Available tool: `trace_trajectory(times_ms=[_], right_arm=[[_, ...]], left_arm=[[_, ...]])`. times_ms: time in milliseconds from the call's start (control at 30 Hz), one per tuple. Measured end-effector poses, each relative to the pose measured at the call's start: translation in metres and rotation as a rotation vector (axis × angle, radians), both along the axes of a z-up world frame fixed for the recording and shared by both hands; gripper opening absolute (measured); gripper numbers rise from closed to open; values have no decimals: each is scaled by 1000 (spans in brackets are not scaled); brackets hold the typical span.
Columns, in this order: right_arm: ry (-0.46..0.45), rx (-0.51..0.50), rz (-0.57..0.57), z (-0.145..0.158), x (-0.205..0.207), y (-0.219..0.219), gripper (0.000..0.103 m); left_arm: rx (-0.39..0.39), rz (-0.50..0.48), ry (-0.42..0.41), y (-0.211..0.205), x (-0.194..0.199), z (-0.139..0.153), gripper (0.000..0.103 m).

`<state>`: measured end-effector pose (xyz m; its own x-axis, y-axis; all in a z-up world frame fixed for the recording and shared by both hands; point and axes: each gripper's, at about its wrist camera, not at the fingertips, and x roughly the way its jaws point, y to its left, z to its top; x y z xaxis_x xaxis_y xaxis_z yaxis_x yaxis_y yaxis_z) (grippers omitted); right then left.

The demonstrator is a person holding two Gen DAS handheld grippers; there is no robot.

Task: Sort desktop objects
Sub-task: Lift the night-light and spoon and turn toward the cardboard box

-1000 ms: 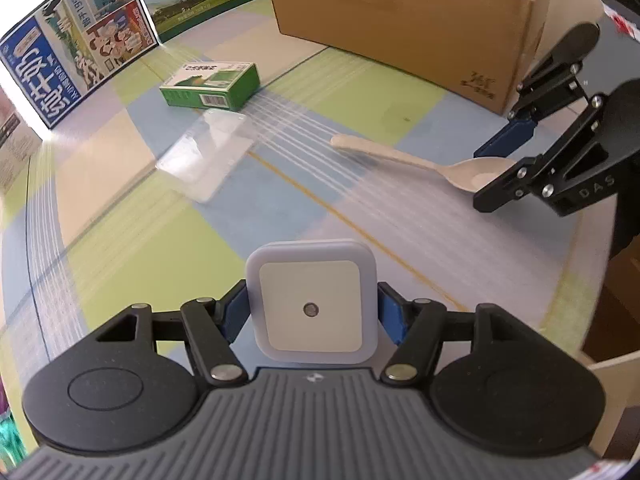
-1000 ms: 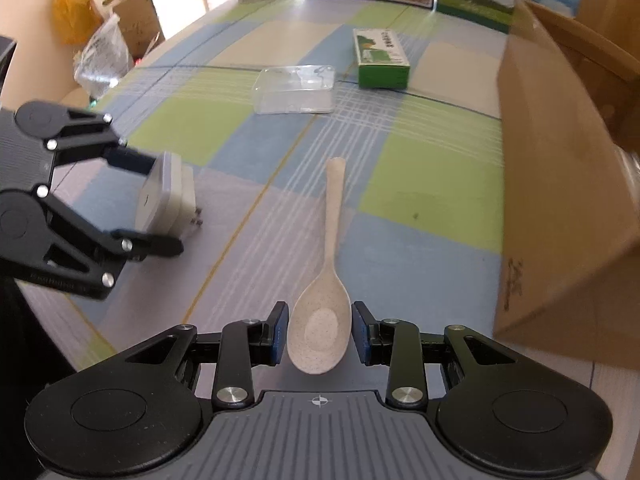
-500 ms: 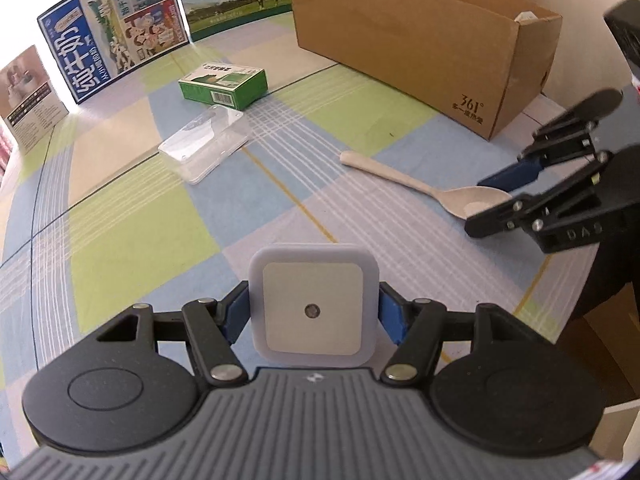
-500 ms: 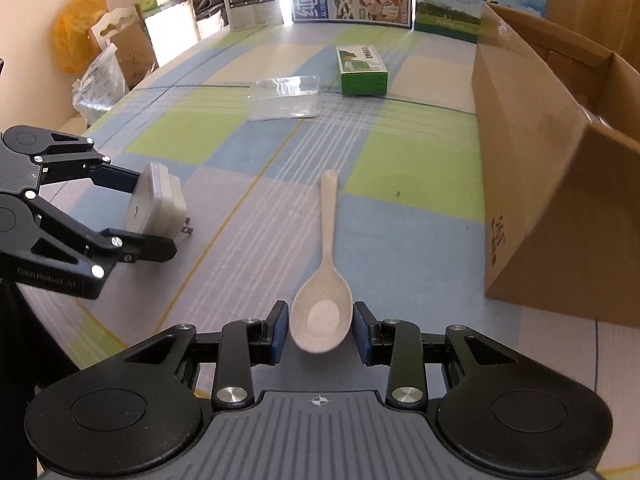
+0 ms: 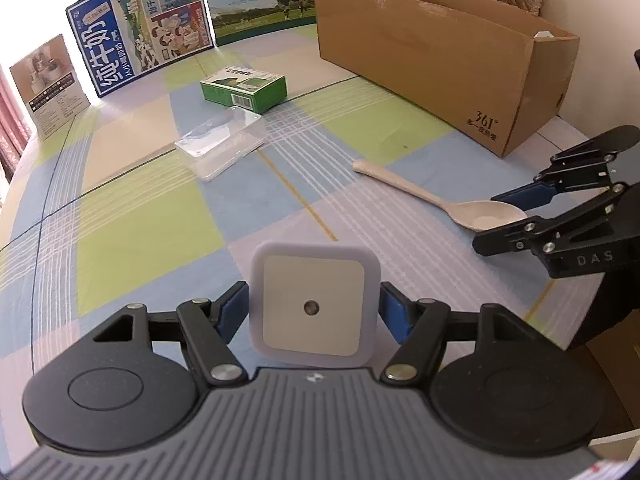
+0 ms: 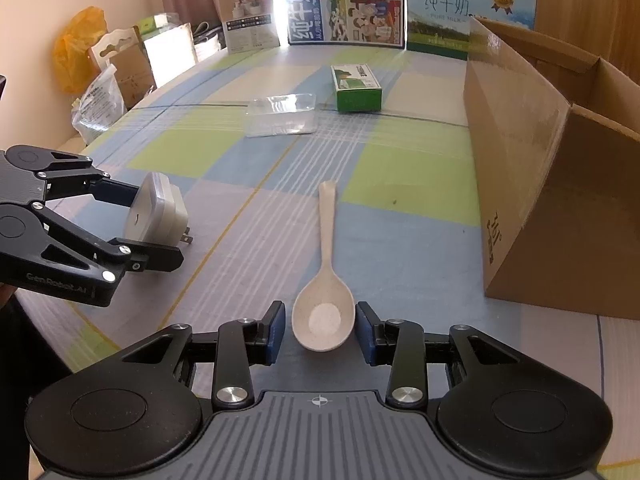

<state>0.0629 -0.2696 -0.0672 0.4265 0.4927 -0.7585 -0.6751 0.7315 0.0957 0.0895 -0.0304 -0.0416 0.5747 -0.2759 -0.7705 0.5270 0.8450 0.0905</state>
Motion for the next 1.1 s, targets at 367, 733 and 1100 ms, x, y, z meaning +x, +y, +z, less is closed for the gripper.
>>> trace_trajectory(times_ms=[367,733,1100], right_arm=[[-28,13,-19,-3,-2,2,38],[-62,-2,-9,-3,-1,2,30],[-115,40,-8,23,-8,-1,30]], left_arm=[[26,11,4,-3,-4,-2,61],[-13,45,26,-8,-8,3,61],[-36,62,14,-18,-8,16,61]])
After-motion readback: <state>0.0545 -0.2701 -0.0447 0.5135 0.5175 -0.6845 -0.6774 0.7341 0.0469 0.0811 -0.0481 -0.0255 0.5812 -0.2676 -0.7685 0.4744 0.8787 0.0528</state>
